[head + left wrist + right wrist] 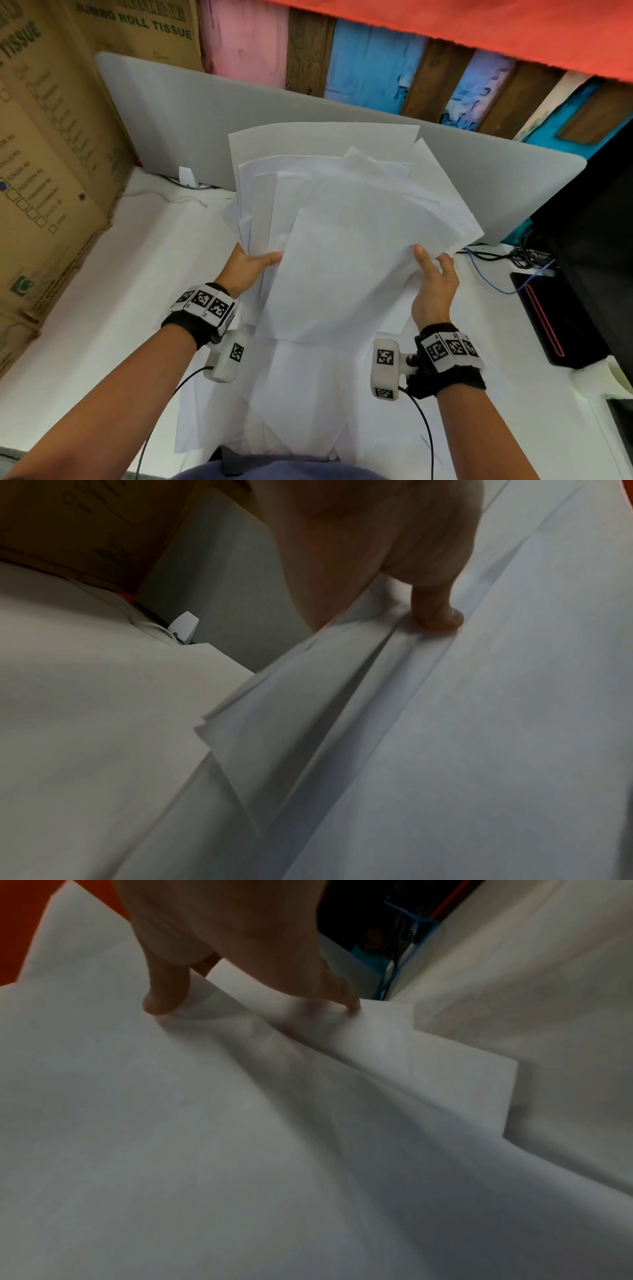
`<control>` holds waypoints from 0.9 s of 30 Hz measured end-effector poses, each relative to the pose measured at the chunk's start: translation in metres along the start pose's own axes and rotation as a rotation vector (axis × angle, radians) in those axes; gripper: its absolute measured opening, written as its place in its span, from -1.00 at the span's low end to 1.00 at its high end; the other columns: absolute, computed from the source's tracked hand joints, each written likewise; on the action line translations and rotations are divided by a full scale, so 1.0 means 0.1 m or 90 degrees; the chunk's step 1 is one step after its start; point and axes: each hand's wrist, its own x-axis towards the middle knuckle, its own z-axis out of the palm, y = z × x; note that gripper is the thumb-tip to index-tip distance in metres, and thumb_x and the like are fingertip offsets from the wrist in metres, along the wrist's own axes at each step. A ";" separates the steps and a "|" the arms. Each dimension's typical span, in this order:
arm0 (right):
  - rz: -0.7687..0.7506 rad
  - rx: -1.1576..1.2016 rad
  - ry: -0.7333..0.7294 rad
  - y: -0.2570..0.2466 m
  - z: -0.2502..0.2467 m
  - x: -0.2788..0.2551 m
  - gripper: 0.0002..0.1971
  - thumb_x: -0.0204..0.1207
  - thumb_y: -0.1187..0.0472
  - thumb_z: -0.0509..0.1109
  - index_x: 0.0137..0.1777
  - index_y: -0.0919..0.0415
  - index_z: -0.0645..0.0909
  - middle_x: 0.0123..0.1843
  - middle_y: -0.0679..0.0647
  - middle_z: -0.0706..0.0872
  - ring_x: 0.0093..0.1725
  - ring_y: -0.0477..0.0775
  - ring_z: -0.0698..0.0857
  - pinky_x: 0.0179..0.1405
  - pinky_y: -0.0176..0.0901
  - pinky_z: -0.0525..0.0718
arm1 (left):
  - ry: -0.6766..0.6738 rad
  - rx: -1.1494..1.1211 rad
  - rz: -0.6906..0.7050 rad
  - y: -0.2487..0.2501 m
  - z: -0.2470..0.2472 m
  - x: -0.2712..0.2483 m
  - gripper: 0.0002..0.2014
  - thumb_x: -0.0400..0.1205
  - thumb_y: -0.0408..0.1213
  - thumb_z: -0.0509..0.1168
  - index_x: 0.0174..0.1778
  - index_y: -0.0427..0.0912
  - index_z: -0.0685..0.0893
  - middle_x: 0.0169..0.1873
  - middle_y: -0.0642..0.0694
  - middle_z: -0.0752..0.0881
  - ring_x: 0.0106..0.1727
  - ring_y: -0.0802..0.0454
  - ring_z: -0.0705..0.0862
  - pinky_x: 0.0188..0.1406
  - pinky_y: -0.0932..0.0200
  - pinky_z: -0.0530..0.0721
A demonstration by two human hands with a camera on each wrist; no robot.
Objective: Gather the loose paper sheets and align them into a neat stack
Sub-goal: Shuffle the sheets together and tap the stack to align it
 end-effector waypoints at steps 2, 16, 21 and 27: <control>0.015 -0.018 -0.017 0.03 -0.01 0.00 -0.70 0.10 0.02 0.69 -0.38 0.02 0.59 0.30 0.33 0.56 0.24 0.21 0.63 0.20 -0.11 0.68 | 0.005 0.009 -0.011 -0.02 -0.02 0.01 -0.67 0.53 -0.49 0.37 0.02 0.05 0.61 -0.24 0.39 0.76 -0.08 0.46 0.70 -0.07 0.54 0.61; -0.156 -0.122 0.061 -0.02 0.13 0.01 -0.31 0.24 0.35 0.63 0.24 0.02 0.28 0.05 -0.20 0.57 0.01 -0.31 0.62 -0.06 -0.51 0.63 | 0.080 0.001 -0.057 -0.02 -0.01 -0.01 -0.56 0.47 -0.16 0.45 0.24 -0.11 0.52 0.08 0.04 0.67 0.20 0.07 0.62 0.25 0.23 0.53; -0.077 -0.148 -0.027 -0.04 0.17 -0.01 -0.78 0.30 0.37 0.58 -0.11 0.15 0.68 -0.18 -0.09 0.77 -0.14 -0.07 0.75 -0.03 -0.15 0.74 | 0.138 0.026 -0.160 -0.05 0.09 0.05 0.02 0.27 -0.04 0.61 0.51 -0.40 0.21 0.47 -0.24 0.41 0.49 -0.13 0.40 0.50 -0.04 0.37; -0.130 -0.163 -0.097 -0.29 0.01 0.10 -0.72 0.33 0.39 0.55 -0.08 0.12 0.55 -0.16 -0.10 0.70 -0.20 -0.30 0.70 -0.07 -0.24 0.66 | 0.143 -0.047 -0.036 0.25 0.04 0.06 -0.30 0.18 -0.13 0.66 0.22 -0.26 0.60 0.14 -0.14 0.72 0.21 -0.03 0.69 0.24 0.02 0.62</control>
